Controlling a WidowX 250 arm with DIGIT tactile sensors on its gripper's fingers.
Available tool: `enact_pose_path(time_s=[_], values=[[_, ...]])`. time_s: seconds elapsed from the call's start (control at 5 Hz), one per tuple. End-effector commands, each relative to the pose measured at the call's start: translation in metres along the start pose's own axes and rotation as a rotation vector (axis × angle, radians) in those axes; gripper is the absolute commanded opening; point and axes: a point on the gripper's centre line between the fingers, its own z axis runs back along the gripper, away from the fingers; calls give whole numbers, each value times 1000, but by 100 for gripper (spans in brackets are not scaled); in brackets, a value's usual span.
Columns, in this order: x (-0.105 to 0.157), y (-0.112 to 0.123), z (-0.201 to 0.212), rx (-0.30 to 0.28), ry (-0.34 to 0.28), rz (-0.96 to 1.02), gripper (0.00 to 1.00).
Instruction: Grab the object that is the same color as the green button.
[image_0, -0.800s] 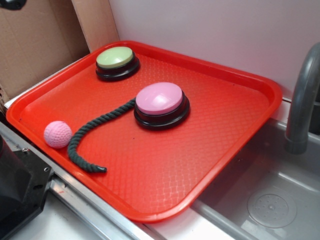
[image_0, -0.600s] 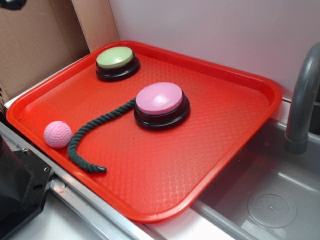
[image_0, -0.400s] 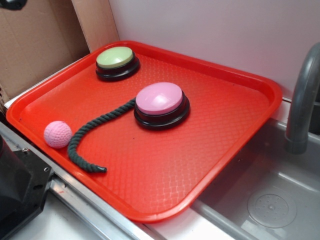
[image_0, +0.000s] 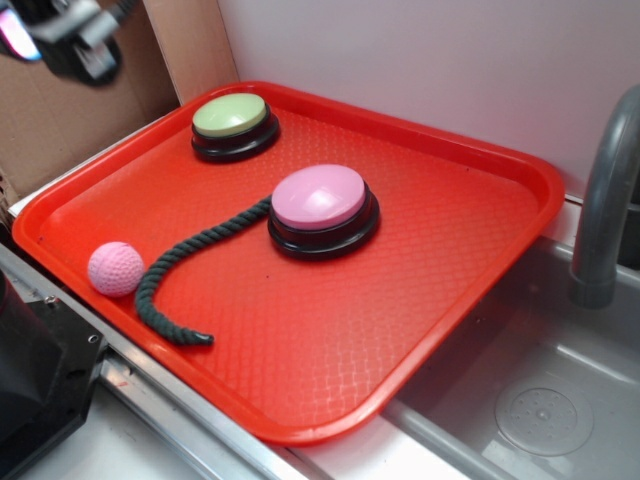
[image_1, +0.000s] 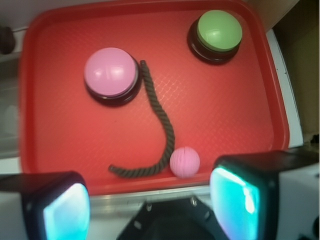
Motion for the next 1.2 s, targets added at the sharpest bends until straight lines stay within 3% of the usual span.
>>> enact_pose_path(time_s=[0.0, 0.2, 0.6, 0.8, 1.0], values=[[22, 13, -85, 31, 37, -8, 100], [22, 25, -118, 4, 49, 2, 100], [20, 38, -163, 62, 87, 6, 100], [13, 31, -173, 45, 88, 0, 100], [13, 32, -179, 26, 77, 23, 0]])
